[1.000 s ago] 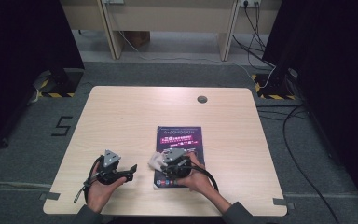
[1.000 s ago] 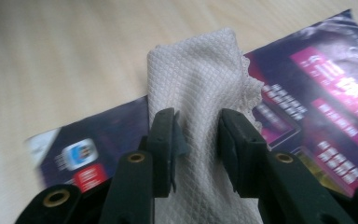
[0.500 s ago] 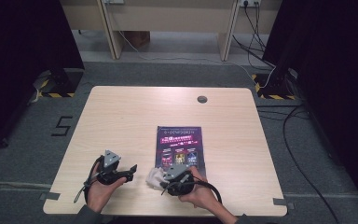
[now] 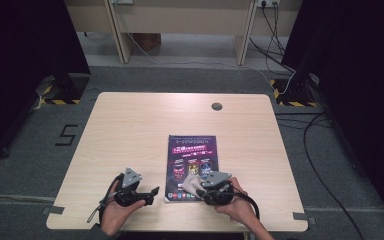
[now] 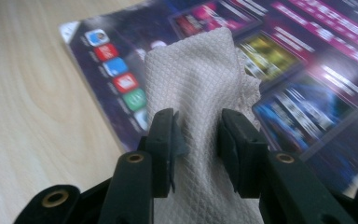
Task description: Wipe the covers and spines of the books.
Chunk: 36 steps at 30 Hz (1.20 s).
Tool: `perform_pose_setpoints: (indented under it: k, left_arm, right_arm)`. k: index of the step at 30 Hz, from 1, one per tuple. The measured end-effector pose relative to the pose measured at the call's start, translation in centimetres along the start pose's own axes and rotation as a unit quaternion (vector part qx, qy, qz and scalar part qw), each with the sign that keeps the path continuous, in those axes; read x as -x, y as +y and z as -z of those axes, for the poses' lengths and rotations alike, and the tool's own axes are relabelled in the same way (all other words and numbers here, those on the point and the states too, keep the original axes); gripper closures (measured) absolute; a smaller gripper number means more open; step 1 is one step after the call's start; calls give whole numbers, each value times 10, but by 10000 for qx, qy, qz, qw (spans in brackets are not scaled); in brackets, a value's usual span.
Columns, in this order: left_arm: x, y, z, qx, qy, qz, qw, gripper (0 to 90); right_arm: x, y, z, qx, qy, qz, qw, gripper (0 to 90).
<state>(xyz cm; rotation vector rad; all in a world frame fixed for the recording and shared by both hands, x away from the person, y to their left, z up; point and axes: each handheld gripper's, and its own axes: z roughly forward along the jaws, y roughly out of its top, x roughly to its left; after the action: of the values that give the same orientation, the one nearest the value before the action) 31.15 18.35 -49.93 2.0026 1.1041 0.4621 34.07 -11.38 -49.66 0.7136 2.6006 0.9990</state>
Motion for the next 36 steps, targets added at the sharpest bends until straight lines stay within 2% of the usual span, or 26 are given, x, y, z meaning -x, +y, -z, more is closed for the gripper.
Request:
perform_pose_setpoints:
  k: [2,3,6,8,14,20,28,32,36]
  left_arm:
    - [11,0,-7,-110,-62,-126,9998,162]
    - [15,1,-11,-102,-172,-140,9997,162]
    - [20,2,-17,-146,-115,-273,9995,162]
    - [20,0,-19,-292,-43,-403,9988,162]
    - [22,-1,-20,-357,61,-521,9980,152]
    - [21,-1,-21,-342,20,-513,9981,146]
    - [20,-2,-22,-328,-6,-450,9984,146]
    - [20,-1,-22,-336,-5,-466,9984,147]
    - [21,-1,-22,-334,3,-477,9983,148]
  right_arm:
    - [3,-3,3,-19,-16,-47,10000,660]
    - [4,-4,4,-28,-44,-64,10000,659]
    - [7,-3,3,-26,-41,-96,9999,652]
    - [10,-2,1,-38,-81,-89,9999,652]
    - [27,8,-8,-89,-324,-190,9993,651]
    - [51,18,-21,-94,-546,-371,9978,651]
    - [91,32,-39,-68,-981,-708,9926,650]
    - [103,37,-45,-64,-1119,-862,9900,650]
    - [113,36,-48,50,-1253,-977,9873,651]
